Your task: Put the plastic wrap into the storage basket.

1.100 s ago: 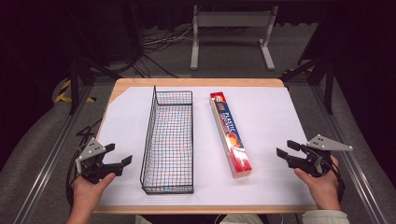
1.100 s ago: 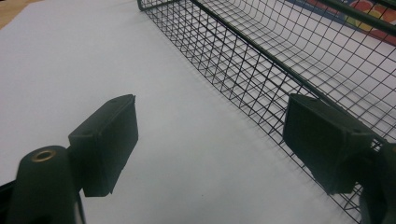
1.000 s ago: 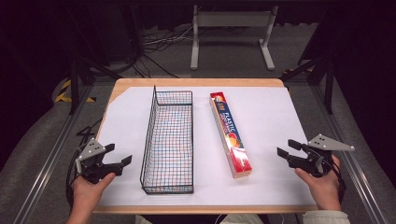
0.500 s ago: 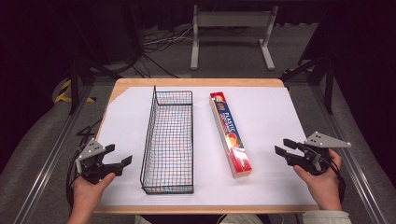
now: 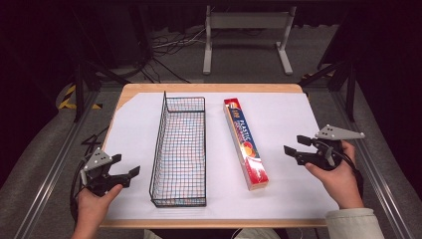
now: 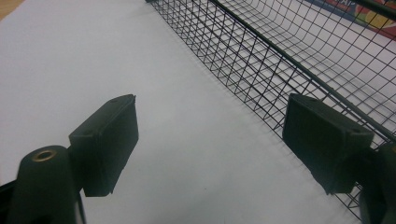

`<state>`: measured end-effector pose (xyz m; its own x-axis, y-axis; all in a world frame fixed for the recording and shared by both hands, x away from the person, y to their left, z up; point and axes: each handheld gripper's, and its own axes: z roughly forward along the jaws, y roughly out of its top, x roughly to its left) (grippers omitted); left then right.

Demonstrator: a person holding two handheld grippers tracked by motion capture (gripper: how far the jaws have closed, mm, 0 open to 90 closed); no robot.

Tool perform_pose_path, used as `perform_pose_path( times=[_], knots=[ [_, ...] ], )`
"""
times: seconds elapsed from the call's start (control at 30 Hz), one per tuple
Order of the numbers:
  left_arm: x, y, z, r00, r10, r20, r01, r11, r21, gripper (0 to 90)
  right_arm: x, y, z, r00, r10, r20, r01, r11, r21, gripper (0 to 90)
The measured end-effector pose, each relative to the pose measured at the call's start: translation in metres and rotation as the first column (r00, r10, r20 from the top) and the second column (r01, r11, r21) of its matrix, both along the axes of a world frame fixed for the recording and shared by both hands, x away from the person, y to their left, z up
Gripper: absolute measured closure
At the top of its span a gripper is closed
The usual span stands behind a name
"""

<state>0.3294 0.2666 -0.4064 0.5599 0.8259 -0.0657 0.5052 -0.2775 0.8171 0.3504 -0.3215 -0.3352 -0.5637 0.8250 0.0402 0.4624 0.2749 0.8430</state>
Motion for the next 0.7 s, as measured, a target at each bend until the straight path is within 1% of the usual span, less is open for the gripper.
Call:
perform_pose_path(
  times=[0.03,0.13,0.17,0.2,0.27,0.33,0.37,0.47,0.53,0.57,0.63,0.67,0.7],
  knots=[
    [0.0,0.0,0.0,1.0,-0.001,-0.002,0.001,1.0,-0.001,19.0,0.003,0.002,0.002,1.0,0.004,-0.004,-0.004,1.0,0.005,31.9],
    [0.001,0.001,-0.001,1.0,0.004,-0.001,-0.004,1.0,-0.005,19.0,0.012,0.008,0.008,1.0,-0.008,-0.005,0.008,1.0,0.007,23.7],
    [0.001,0.001,-0.001,1.0,0.004,-0.001,-0.004,1.0,-0.005,19.0,0.016,0.011,0.01,1.0,0.001,-0.002,-0.001,1.0,0.003,19.6],
    [0.0,0.001,-0.001,1.0,0.003,-0.003,-0.004,1.0,-0.008,19.0,0.019,0.013,0.012,1.0,0.008,-0.004,-0.008,1.0,0.01,18.7],
    [0.001,0.001,-0.001,1.0,0.006,-0.003,-0.006,1.0,-0.008,19.0,0.025,0.017,0.015,0.9996,0.028,-0.008,-0.028,0.999,0.034,14.9],
    [0.001,0.003,-0.001,0.9999,0.008,-0.008,-0.008,0.9999,-0.009,18.9,0.031,0.021,0.019,0.9989,0.044,-0.013,-0.044,0.997,0.059,14.4],
    [0.001,0.004,-0.001,1.0,0.009,-0.004,-0.009,0.9999,-0.008,18.9,0.034,0.023,0.021,0.9989,0.044,-0.013,-0.043,0.997,0.062,14.4],
    [0.001,0.005,-0.002,0.9998,0.018,-0.008,-0.018,0.9997,-0.017,18.8,0.041,0.031,0.024,0.9988,0.048,-0.008,-0.047,0.998,0.035,15.2],
    [0.001,0.005,-0.002,0.9998,0.017,-0.006,-0.017,0.9998,-0.013,18.8,0.047,0.037,0.025,0.9983,0.057,-0.017,-0.056,0.998,0.015,16.1],
    [0.001,0.005,-0.002,0.9998,0.017,-0.005,-0.017,0.9998,-0.013,18.7,0.051,0.043,0.025,0.9986,0.052,-0.012,-0.052,0.999,0.008,15.5],
    [0.001,0.005,-0.002,0.9998,0.017,-0.005,-0.017,0.9997,-0.014,18.7,0.052,0.045,0.025,0.9988,0.047,-0.009,-0.047,0.999,0.01,15.5],
    [0.001,0.006,-0.002,0.9998,0.019,-0.005,-0.019,0.9997,-0.015,18.7,0.058,0.053,0.026,0.9983,0.058,-0.003,-0.058,0.998,0.023,16.0],
    [0.001,0.007,-0.002,0.9998,0.021,-0.006,-0.021,0.9997,-0.016,18.7,0.058,0.053,0.026,0.9983,0.058,-0.003,-0.058,0.998,0.023,16.0]
  ],
)
